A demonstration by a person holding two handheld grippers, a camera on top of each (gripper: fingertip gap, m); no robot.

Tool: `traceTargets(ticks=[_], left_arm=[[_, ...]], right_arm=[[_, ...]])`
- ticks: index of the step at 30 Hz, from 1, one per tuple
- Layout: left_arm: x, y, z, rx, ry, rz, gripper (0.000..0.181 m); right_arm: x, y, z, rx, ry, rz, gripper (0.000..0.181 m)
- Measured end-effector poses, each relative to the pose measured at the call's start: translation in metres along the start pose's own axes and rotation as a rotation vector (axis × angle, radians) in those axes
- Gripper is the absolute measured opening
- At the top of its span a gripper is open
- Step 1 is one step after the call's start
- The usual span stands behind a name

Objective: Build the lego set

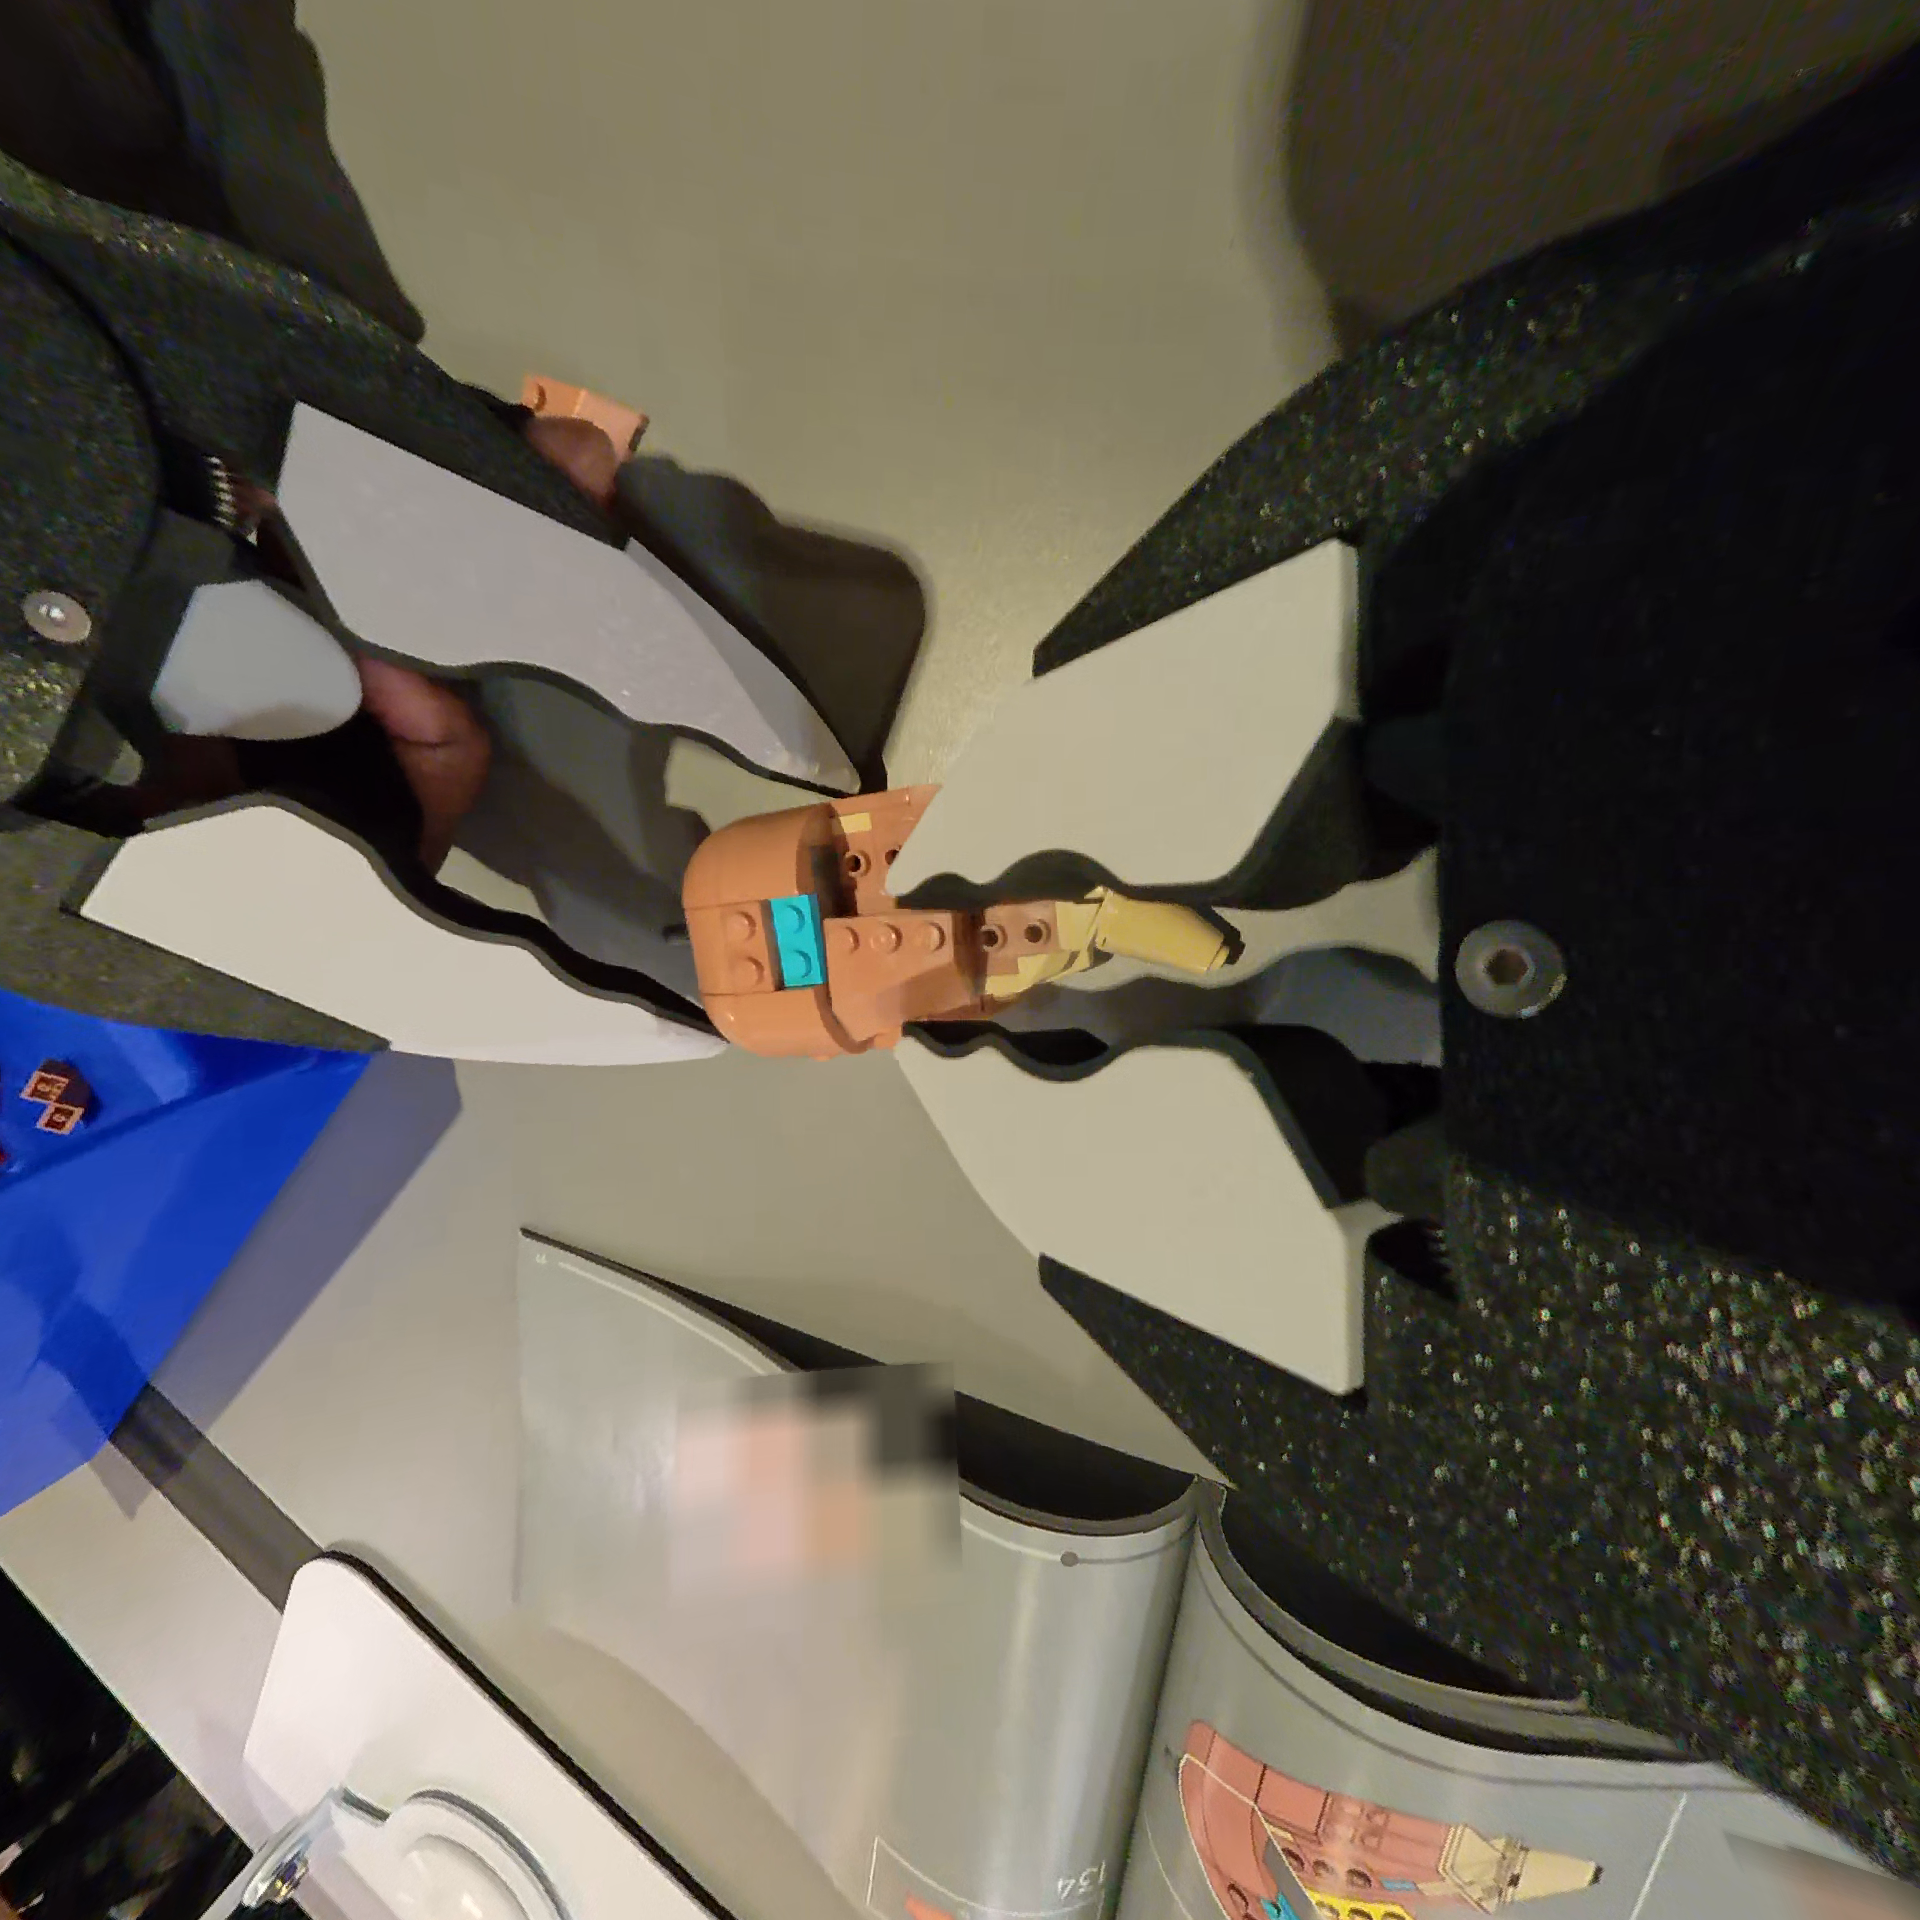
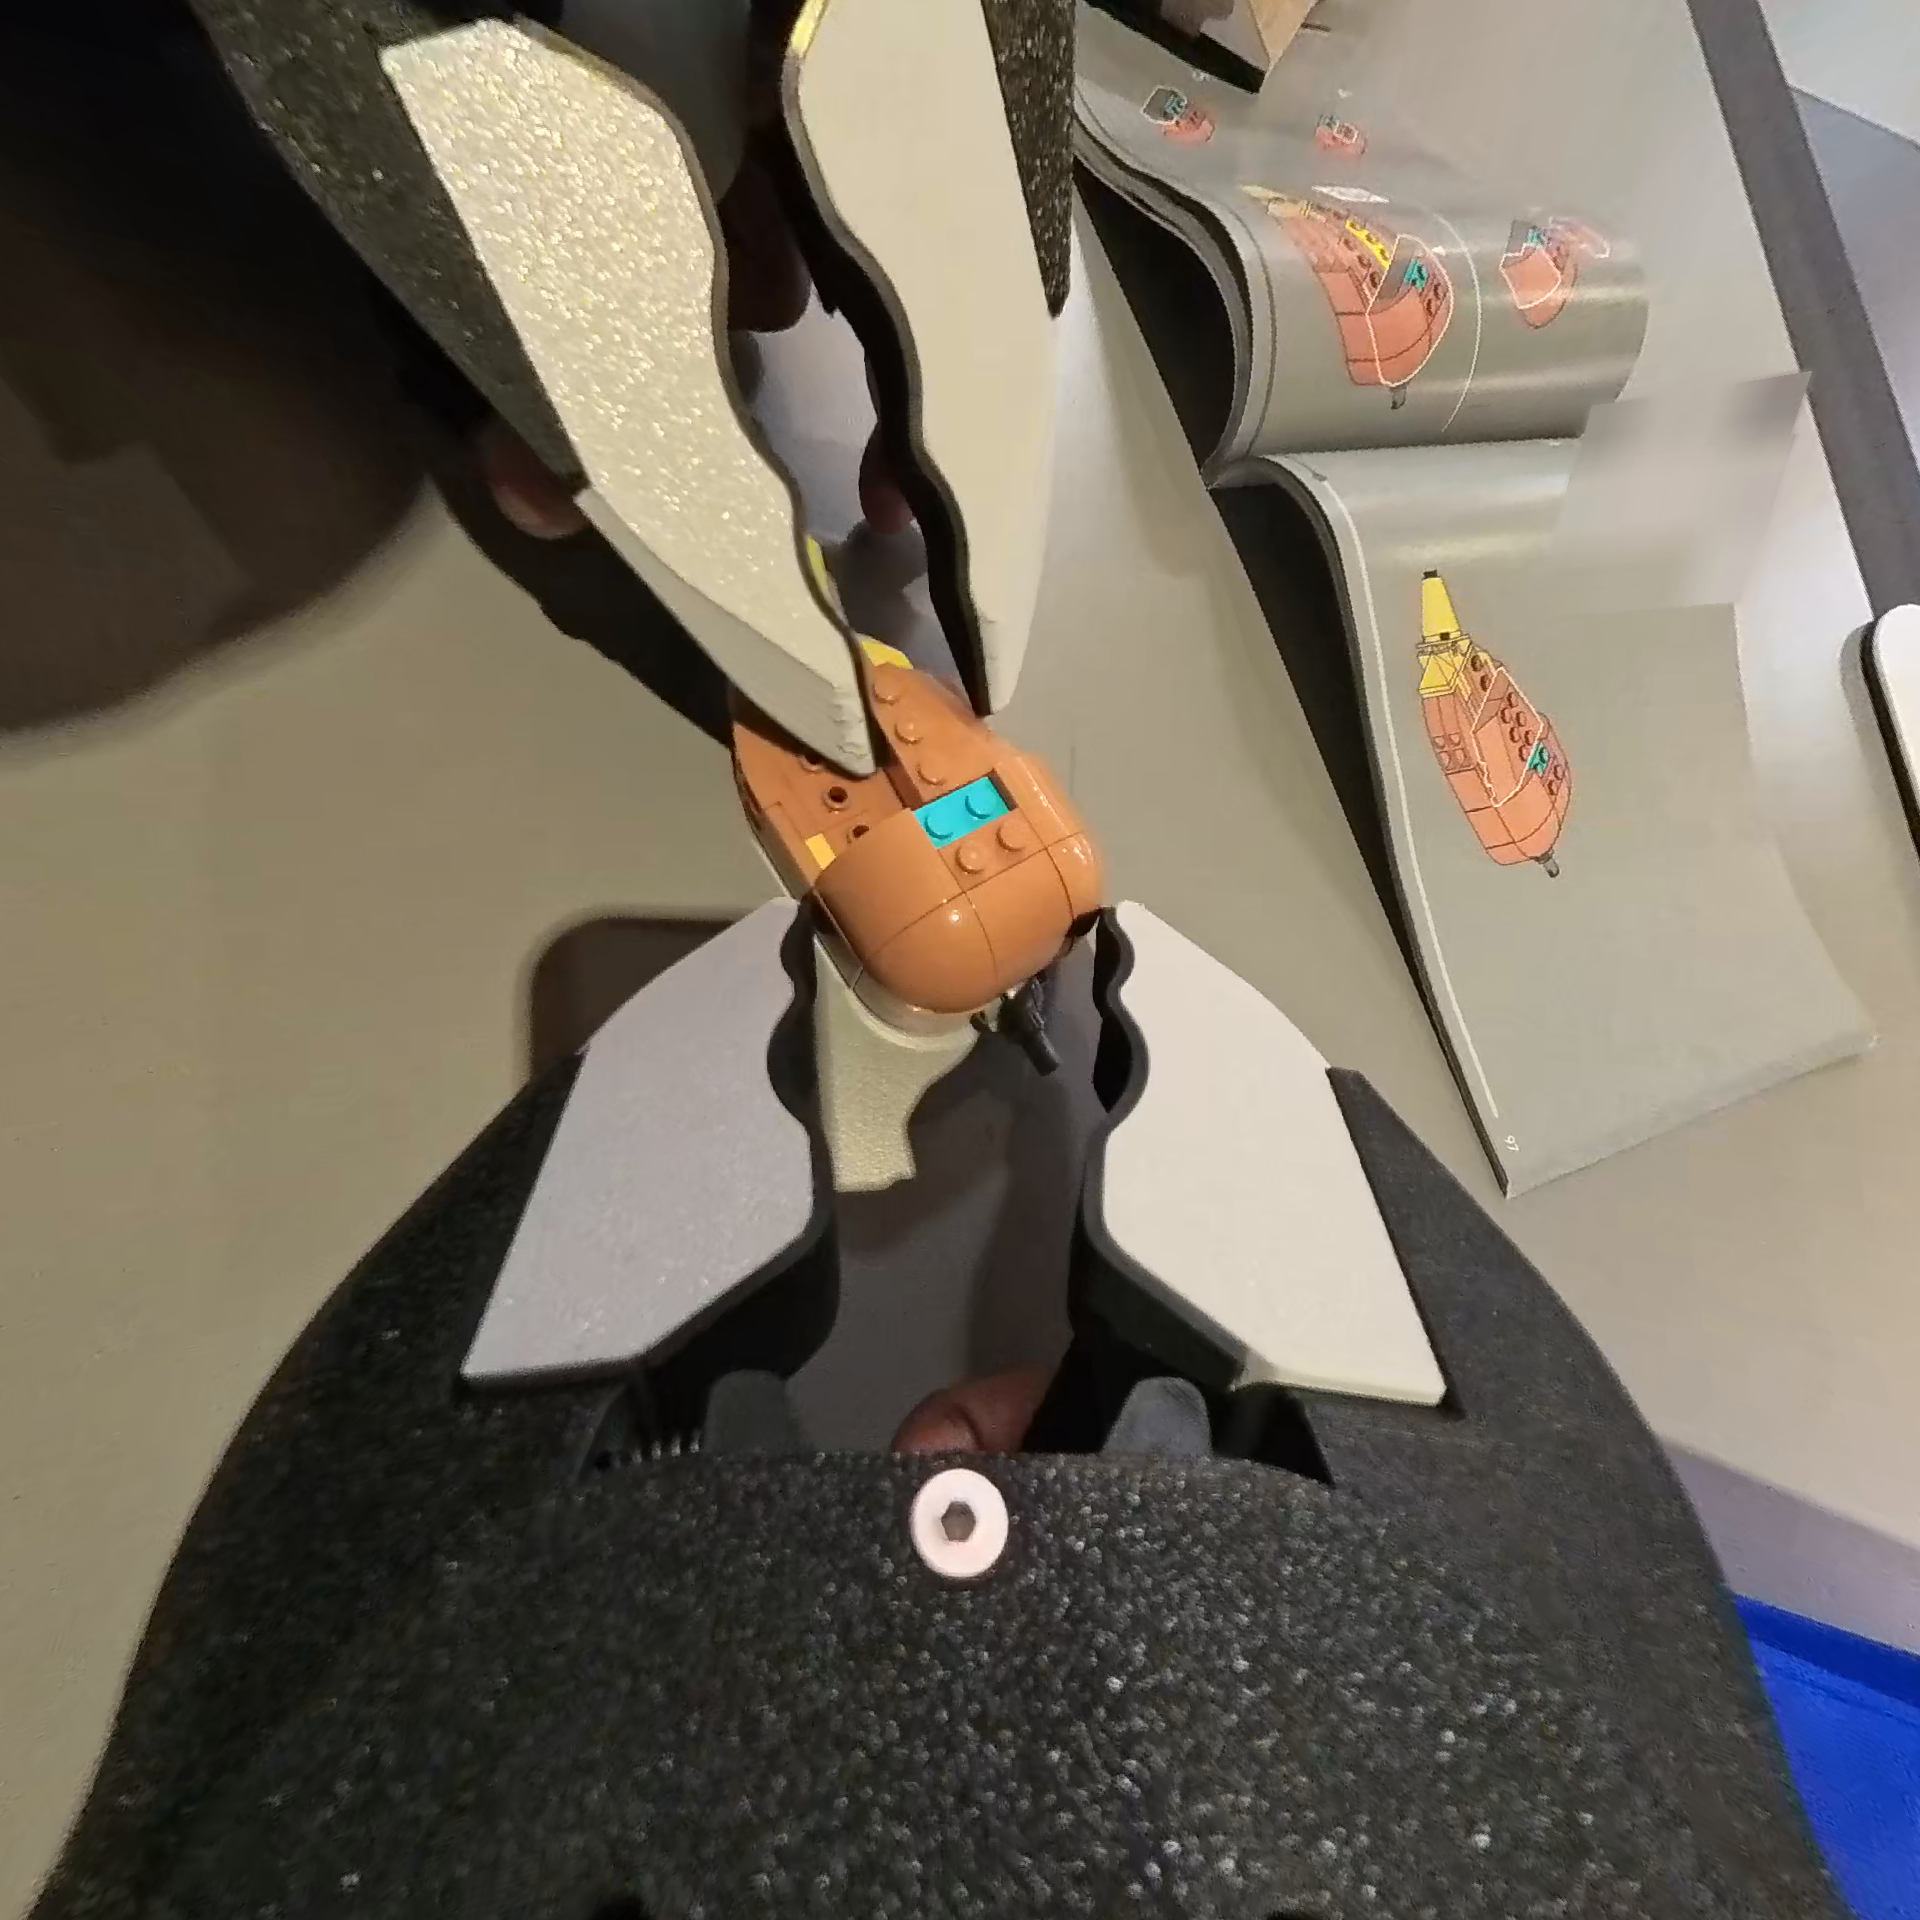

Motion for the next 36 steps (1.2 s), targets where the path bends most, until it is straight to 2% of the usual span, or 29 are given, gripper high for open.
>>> traceTargets(ticks=[10, 19, 36], left_arm=[[-0.001, 0.002, 0.001, -0.023, -0.008, 0.032, 0.025], [0.000, 0.001, 0.006, -0.032, -0.020, -0.020, 0.027], [-0.008, -0.001, 0.012, -0.149, -0.016, -0.016, 0.054]], right_arm=[[0.000, 0.001, 0.000, 0.007, -0.005, 0.002, 0.051], [0.000, 0.001, 0.000, 0.009, -0.008, -0.001, 0.051], [-0.001, 0.001, 0.001, 0.022, -0.013, -0.003, 0.051]])
Point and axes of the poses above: each gripper's, where its closed fingertips meet, z back along the fingers, x out of its top, y = z × x across the jaws, the point moved 6 cm from there along z, back along the fingers, and after that the axes turned 6 degrees about -y, right-handed, at the moved point
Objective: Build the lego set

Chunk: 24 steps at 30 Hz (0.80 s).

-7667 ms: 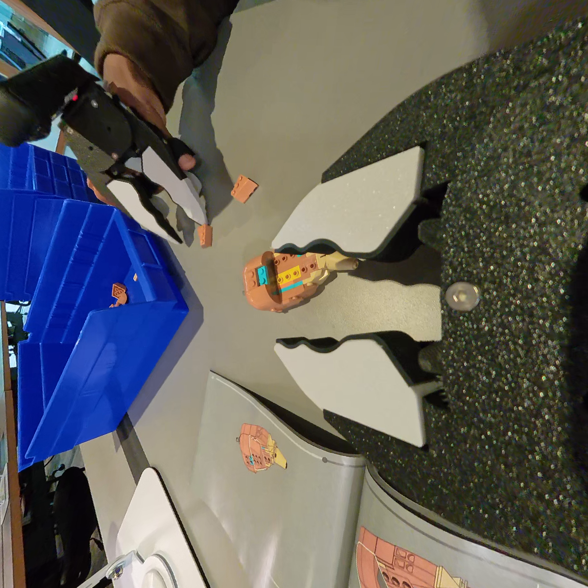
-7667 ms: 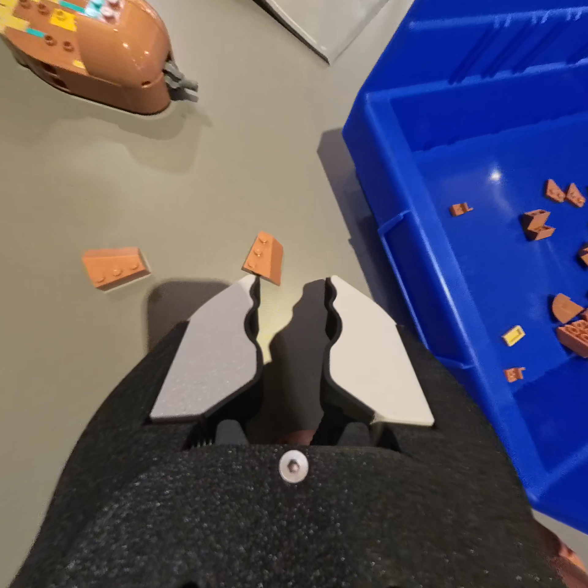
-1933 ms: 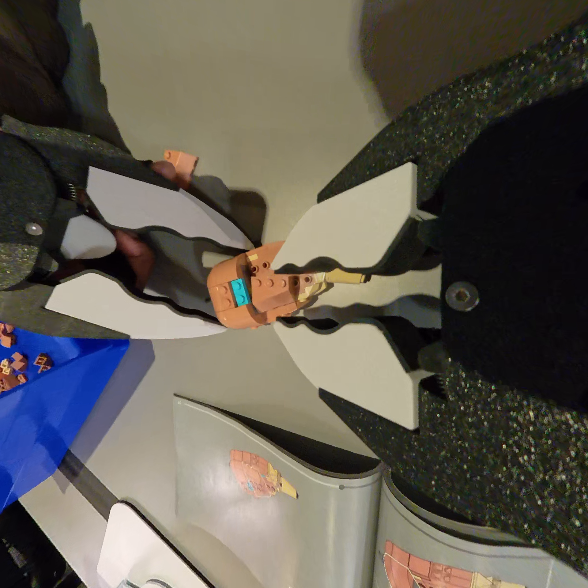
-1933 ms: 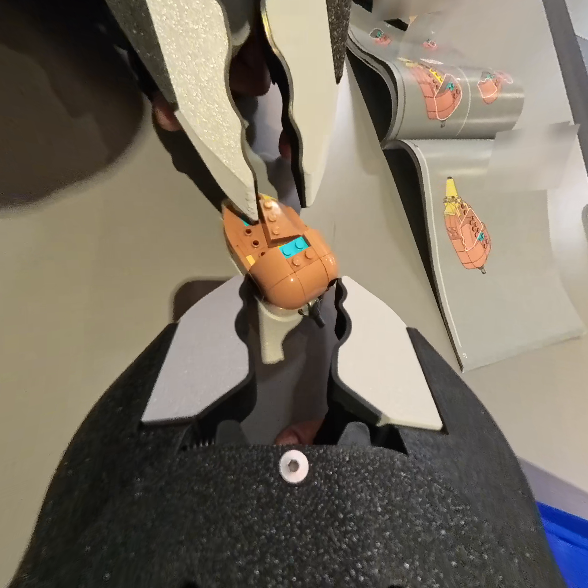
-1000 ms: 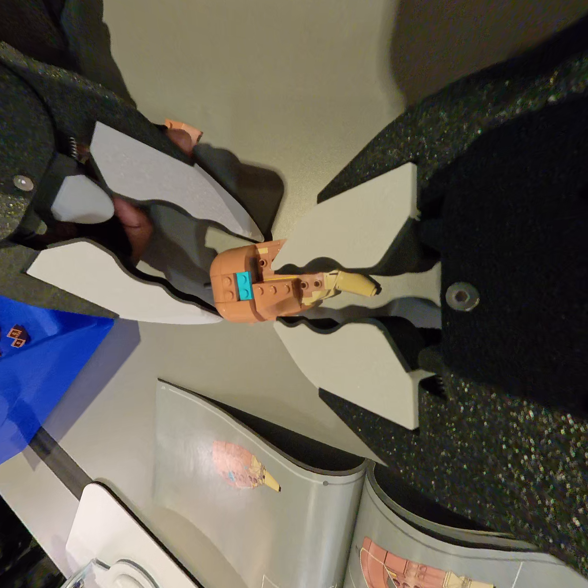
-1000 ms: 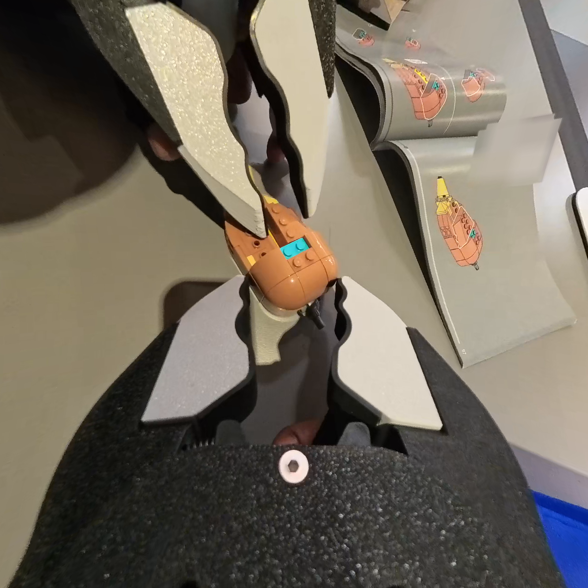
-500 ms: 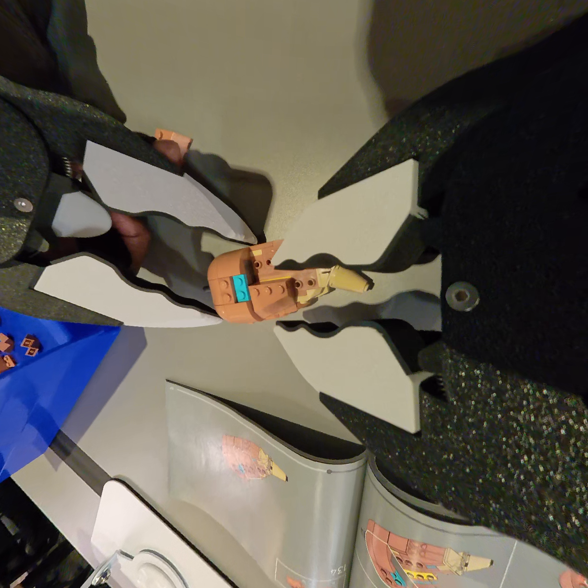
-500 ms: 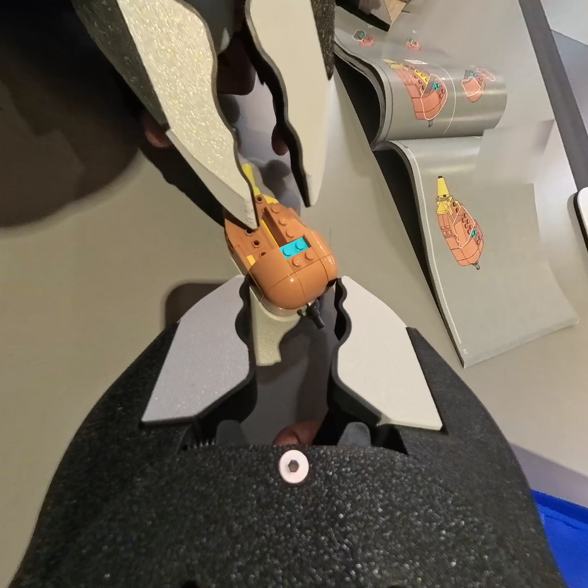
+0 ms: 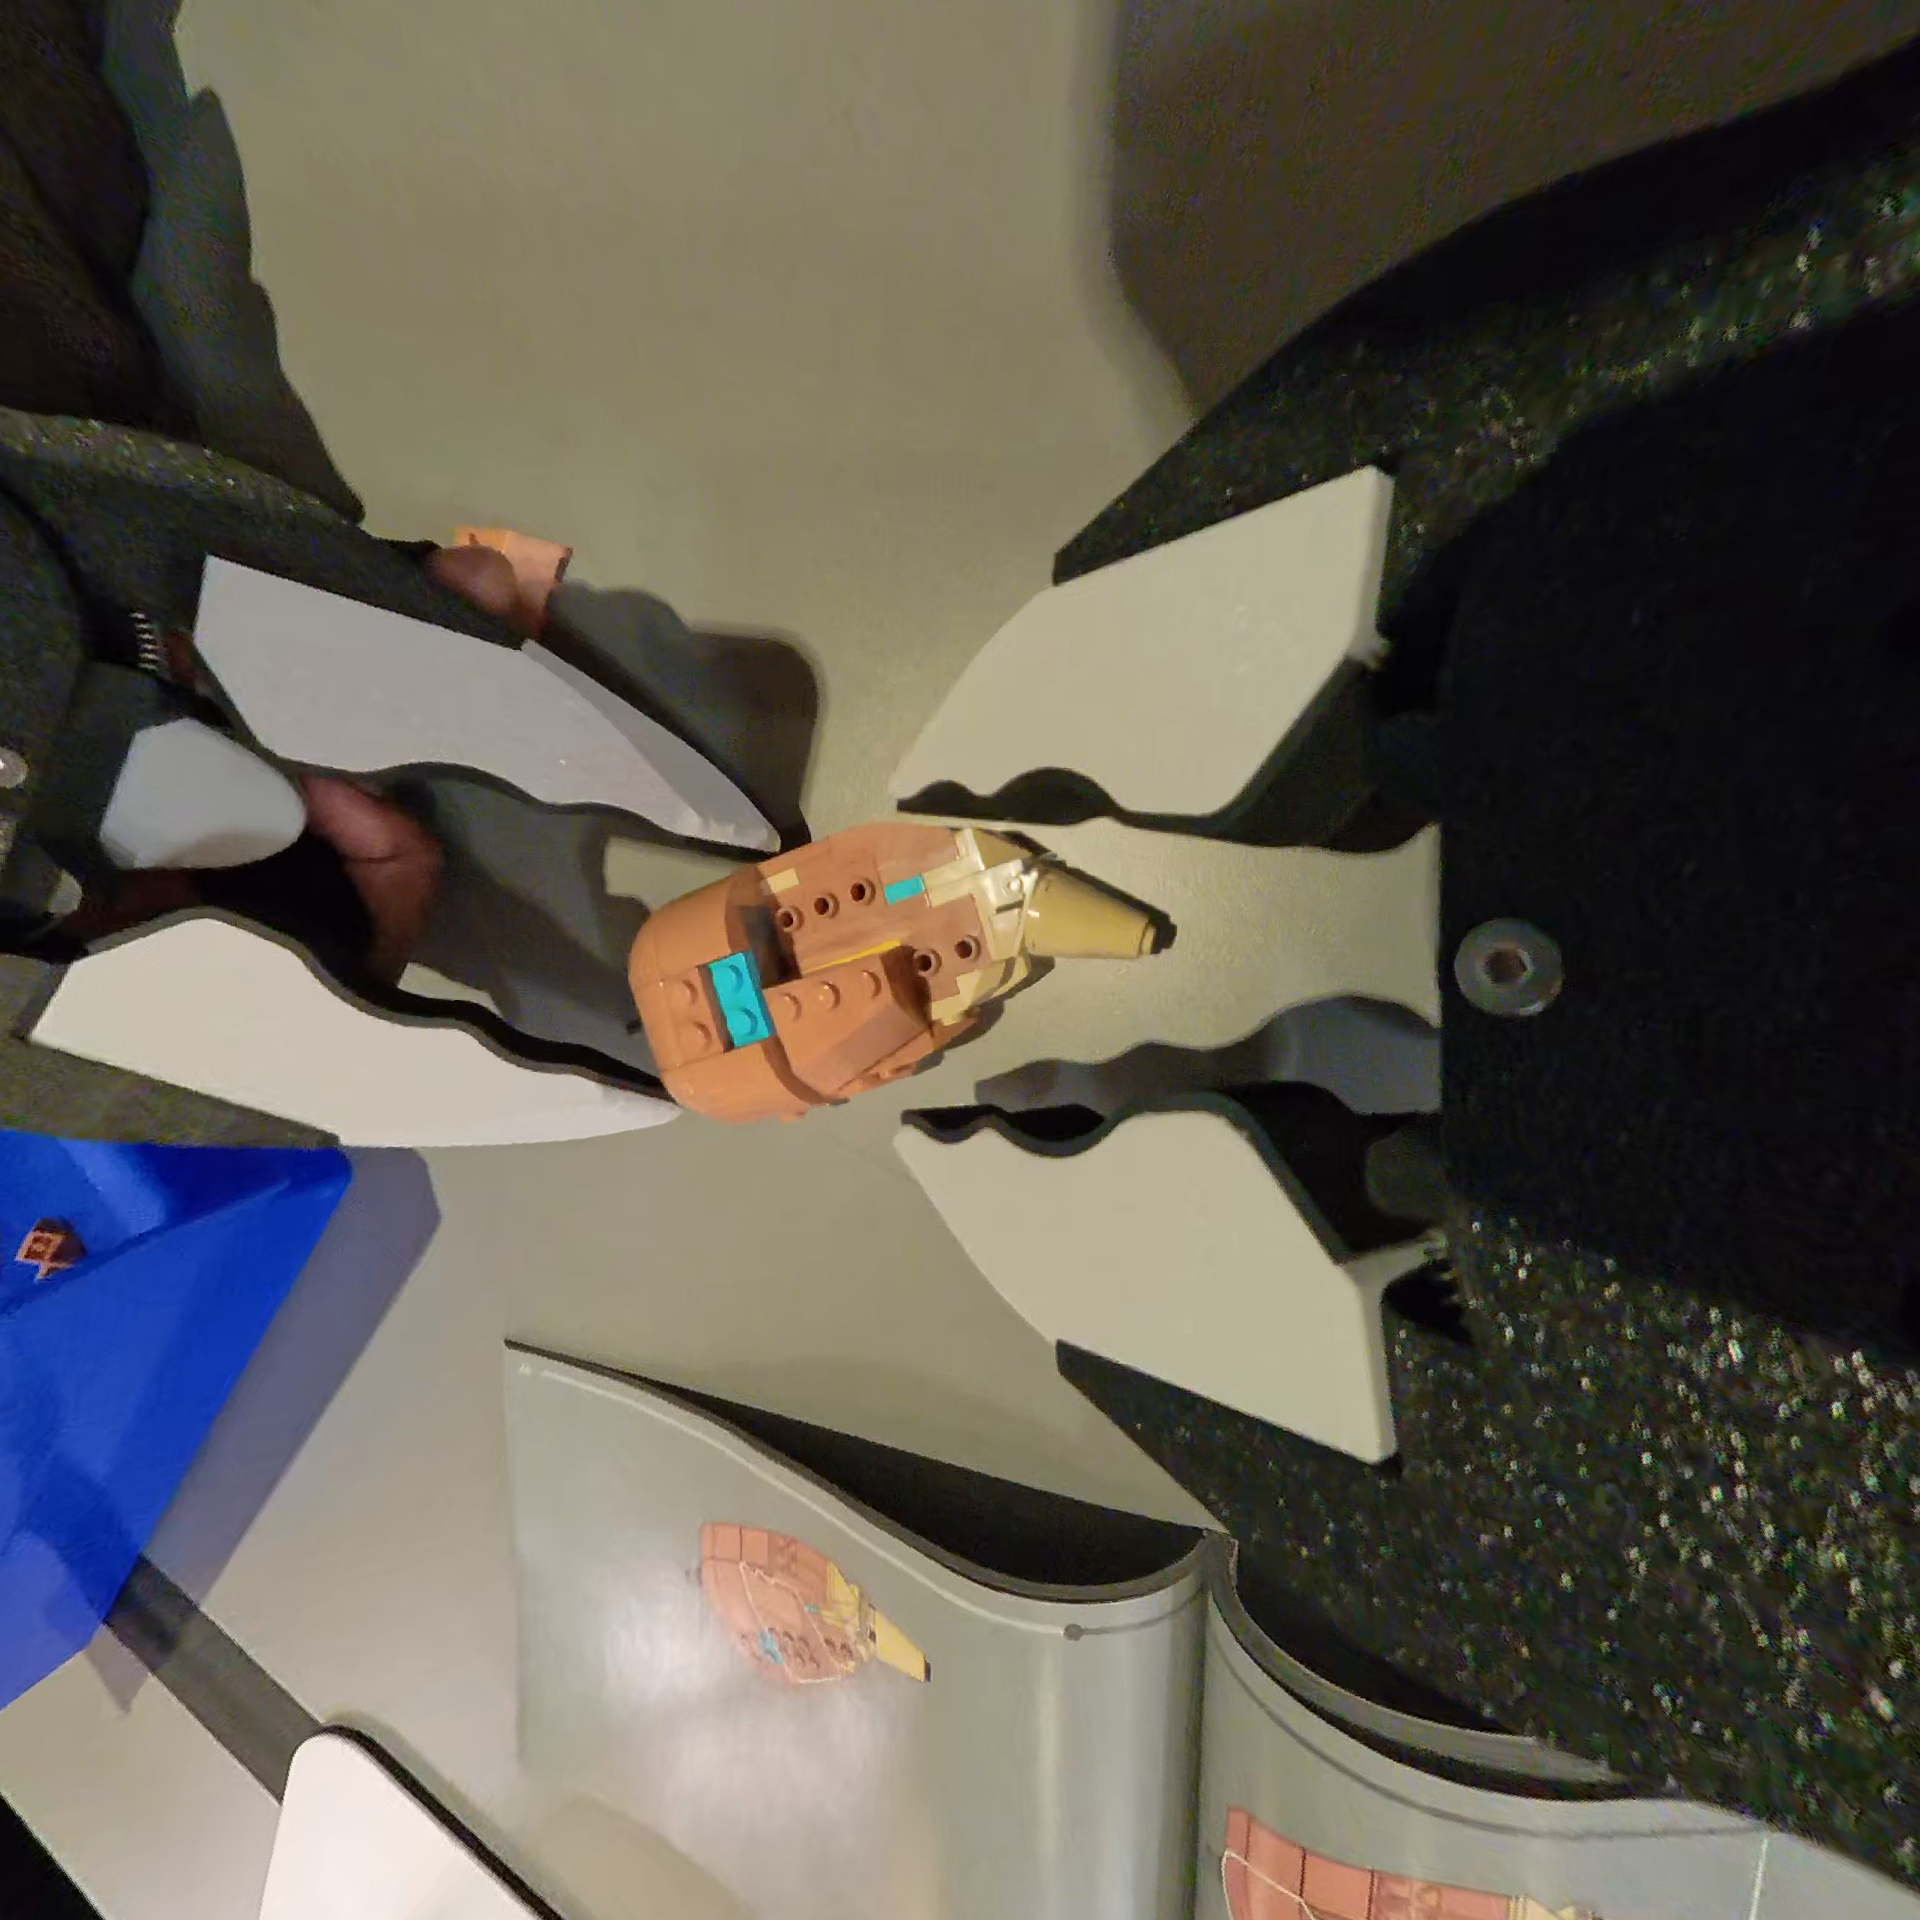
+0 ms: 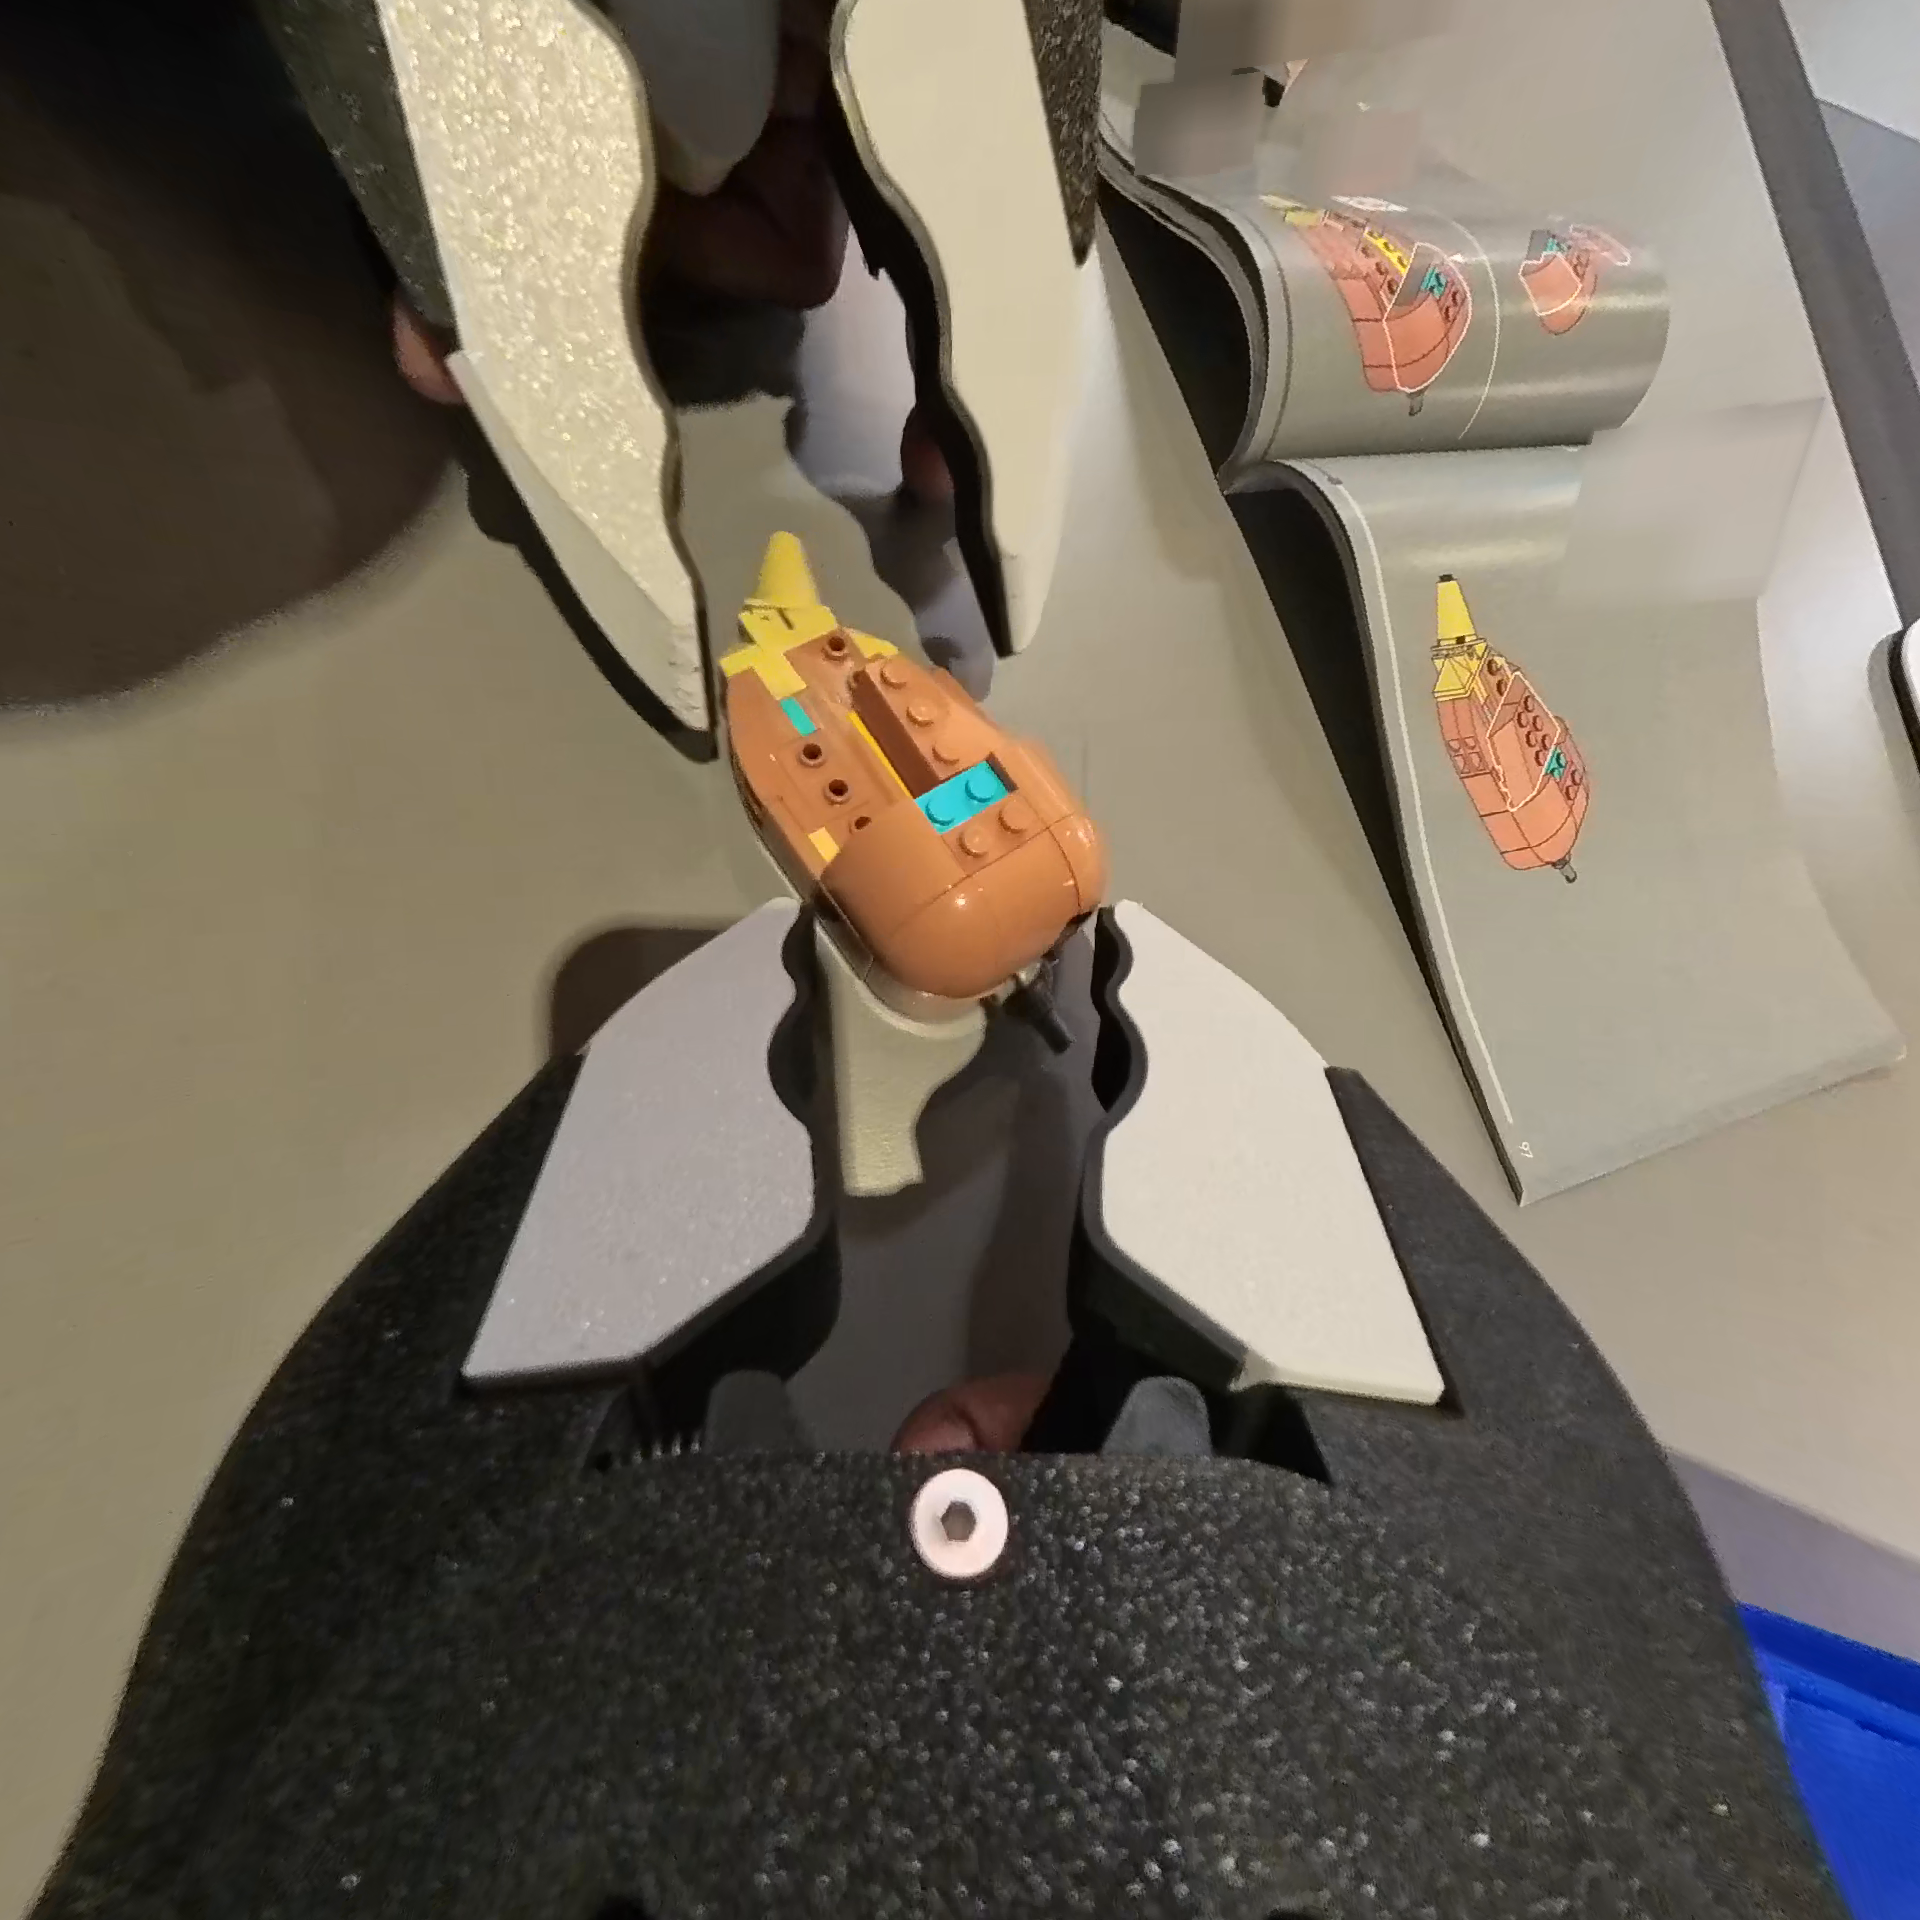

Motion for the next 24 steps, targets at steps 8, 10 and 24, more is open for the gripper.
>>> traceTargets(ticks=[8, 10, 24], left_arm=[[-0.0002, -0.0021, -0.0008, 0.002, 0.012, -0.009, 0.055], [-0.0005, -0.0024, -0.0020, 0.014, 0.022, -0.016, 0.055], [-0.0047, -0.0019, -0.0083, 0.018, 0.090, 0.044, 0.051]], right_arm=[[0.0000, 0.0000, -0.0001, -0.001, 0.000, -0.001, 0.050], [0.0001, -0.0002, -0.0002, -0.001, 0.000, -0.002, 0.050], [0.0000, -0.0008, -0.0007, -0.003, 0.003, -0.011, 0.049]])
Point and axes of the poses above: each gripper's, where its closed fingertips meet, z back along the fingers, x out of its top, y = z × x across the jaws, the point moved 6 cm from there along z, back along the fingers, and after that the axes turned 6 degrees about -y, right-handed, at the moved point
